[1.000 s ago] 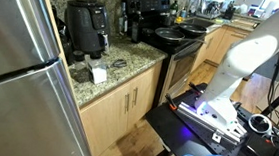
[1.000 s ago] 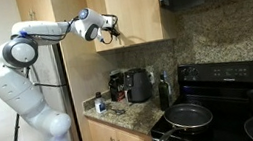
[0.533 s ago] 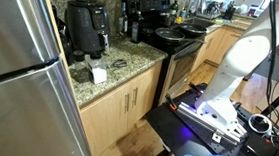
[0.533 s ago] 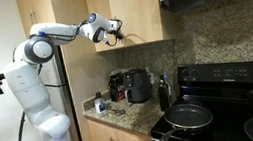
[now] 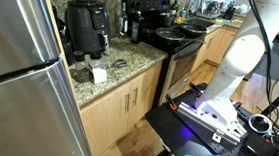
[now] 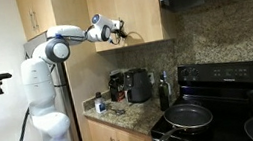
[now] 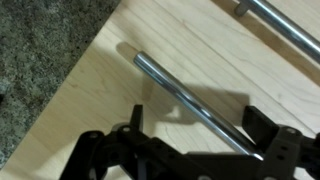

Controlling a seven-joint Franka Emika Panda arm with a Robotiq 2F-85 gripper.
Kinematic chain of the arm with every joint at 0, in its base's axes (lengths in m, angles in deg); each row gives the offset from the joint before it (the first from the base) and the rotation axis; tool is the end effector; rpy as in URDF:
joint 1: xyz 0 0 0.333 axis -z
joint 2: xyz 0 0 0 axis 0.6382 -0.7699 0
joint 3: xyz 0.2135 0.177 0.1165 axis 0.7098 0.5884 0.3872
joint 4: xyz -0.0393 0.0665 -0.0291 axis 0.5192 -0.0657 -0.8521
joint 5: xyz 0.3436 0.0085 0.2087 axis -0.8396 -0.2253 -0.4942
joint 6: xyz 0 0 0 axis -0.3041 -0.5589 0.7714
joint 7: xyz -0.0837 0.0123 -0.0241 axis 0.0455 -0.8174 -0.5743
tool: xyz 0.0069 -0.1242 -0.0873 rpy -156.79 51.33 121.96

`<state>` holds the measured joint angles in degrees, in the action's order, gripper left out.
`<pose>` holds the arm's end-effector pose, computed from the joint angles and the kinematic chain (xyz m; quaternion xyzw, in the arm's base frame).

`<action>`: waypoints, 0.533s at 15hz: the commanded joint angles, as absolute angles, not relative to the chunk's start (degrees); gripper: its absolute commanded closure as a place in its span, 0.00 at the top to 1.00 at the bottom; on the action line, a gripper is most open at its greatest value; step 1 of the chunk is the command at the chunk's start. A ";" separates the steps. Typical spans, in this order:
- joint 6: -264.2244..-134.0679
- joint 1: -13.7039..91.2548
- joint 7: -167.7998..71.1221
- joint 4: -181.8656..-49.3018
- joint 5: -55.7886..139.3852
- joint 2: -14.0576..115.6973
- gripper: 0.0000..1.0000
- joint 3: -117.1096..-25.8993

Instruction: Close the top right cabinet door

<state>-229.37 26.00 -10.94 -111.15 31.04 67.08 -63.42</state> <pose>0.6135 0.1902 0.7784 -0.7569 0.2040 -0.5088 0.3559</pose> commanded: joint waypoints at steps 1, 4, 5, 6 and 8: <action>-224.65 26.30 -1.32 -100.79 41.19 60.63 1.00 -64.52; -216.46 25.91 1.34 -97.25 44.79 59.70 1.00 -64.47; -214.29 25.90 2.21 -96.17 45.83 59.59 1.00 -64.50; -212.30 25.97 1.77 -96.01 45.26 60.12 1.00 -64.32; -214.16 25.65 0.55 -99.25 43.97 62.48 1.00 -63.48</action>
<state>-214.00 25.66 0.55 -99.16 43.97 62.46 -63.47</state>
